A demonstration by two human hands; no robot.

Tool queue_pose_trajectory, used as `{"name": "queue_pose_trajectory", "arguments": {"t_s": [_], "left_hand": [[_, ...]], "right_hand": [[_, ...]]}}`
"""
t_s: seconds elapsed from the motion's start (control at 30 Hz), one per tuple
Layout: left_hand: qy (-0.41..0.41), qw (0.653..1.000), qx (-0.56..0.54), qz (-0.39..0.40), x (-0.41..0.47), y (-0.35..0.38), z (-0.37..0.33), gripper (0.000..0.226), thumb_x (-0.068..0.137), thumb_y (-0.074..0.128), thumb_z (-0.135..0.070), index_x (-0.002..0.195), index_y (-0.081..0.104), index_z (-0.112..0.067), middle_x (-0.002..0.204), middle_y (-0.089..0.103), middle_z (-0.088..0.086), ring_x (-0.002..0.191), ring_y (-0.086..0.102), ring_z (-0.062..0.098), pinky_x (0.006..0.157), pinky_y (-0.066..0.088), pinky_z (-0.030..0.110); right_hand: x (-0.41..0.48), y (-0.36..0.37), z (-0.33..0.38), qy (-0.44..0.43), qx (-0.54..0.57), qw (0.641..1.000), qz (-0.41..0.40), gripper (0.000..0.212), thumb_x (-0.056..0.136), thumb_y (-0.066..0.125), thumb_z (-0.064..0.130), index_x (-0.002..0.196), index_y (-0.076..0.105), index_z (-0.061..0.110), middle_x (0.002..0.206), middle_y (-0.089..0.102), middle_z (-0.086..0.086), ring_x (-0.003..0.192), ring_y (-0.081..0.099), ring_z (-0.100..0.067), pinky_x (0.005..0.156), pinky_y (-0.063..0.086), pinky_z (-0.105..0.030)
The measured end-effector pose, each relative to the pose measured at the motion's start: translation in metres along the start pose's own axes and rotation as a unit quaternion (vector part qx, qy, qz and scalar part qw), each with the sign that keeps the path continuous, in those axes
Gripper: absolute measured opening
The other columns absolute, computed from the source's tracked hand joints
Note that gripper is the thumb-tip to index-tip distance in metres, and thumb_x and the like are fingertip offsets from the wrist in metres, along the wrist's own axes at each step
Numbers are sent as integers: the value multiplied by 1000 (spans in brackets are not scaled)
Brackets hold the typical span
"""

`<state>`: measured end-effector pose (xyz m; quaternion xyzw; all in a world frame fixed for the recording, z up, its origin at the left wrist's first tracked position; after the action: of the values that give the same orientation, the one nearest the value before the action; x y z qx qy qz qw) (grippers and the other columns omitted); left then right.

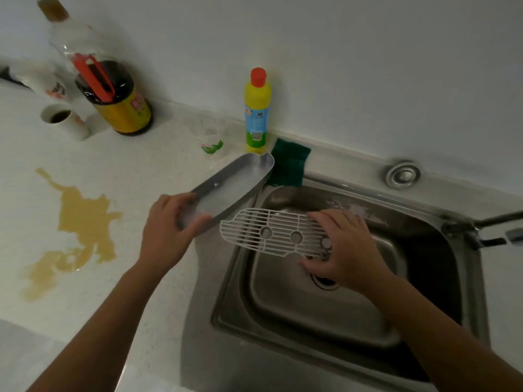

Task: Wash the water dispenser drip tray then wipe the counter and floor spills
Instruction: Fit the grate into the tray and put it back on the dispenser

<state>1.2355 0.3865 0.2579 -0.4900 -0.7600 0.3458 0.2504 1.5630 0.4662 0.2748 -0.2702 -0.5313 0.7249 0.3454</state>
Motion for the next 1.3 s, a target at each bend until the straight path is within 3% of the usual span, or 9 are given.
{"name": "queue_pose_trajectory", "arguments": {"t_s": [0.07,0.13,0.27,0.47,0.63,0.77,0.83,1.0,1.3], "left_hand": [[2,990,132,52,14,17,15,103,72,73,-80,150,45,-20,139,52,10,122,51,29,101,49,49],[-22,977,185,104,19,38,31,124,64,79,-78,159,31,-14,153,42,15,135,45,36,110,43,54],[-17,986,143,85,24,42,46,105,71,88,-55,154,37,-16,147,51,13,128,51,36,102,49,52],[48,985,66,150,-8,25,65,98,73,86,-56,154,38,-27,153,51,3,131,49,26,106,49,48],[94,984,30,148,-41,6,76,103,70,94,-44,156,41,-21,152,54,8,132,54,29,106,50,54],[25,994,14,106,-59,-15,101,119,64,92,-55,161,33,-20,158,45,9,139,45,28,112,42,44],[3,996,11,89,-68,-23,108,113,64,91,-54,157,39,-18,153,50,10,135,47,28,109,42,45],[-13,998,-10,58,-78,-27,108,84,72,94,-25,146,55,-12,135,66,8,118,62,26,102,53,48],[-50,998,-38,28,-75,-31,114,67,75,92,-22,135,64,-14,125,72,3,107,66,18,97,55,37]], "right_hand": [[1,-4,-6,17,7,1000,-8,91,72,64,76,144,49,22,137,59,-2,123,53,-24,109,40,-46],[2,-6,-11,24,8,1000,-6,90,72,66,73,144,50,22,137,59,-3,124,52,-24,110,36,-44],[7,-10,-12,27,-4,1000,7,93,72,62,74,146,52,18,140,58,-5,127,50,-25,111,36,-47],[26,4,28,-23,-3,999,27,93,74,63,76,146,49,20,140,57,-4,127,51,-25,112,35,-45],[47,40,80,-81,-6,995,65,92,76,60,79,146,51,19,141,57,-3,128,52,-25,112,39,-50],[61,65,113,-121,0,990,72,91,74,61,78,143,54,18,137,58,-3,123,53,-24,109,38,-45],[69,74,125,-130,3,989,74,94,72,63,78,142,55,17,136,57,-3,122,51,-23,109,38,-45],[90,87,146,-150,24,986,75,96,65,73,76,139,56,17,130,54,-4,117,49,-23,105,42,-49],[109,99,150,-181,16,977,109,100,62,69,84,140,53,23,129,52,2,119,46,-19,106,35,-43]]}}
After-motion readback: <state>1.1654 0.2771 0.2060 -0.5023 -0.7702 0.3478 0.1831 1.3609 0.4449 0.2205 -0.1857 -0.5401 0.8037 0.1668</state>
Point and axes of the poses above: each hand's wrist, its own x-axis towards the middle knuckle, its own y-axis out of the palm, z = x × y, the point moved 10 cm from there along x, towards the middle knuckle
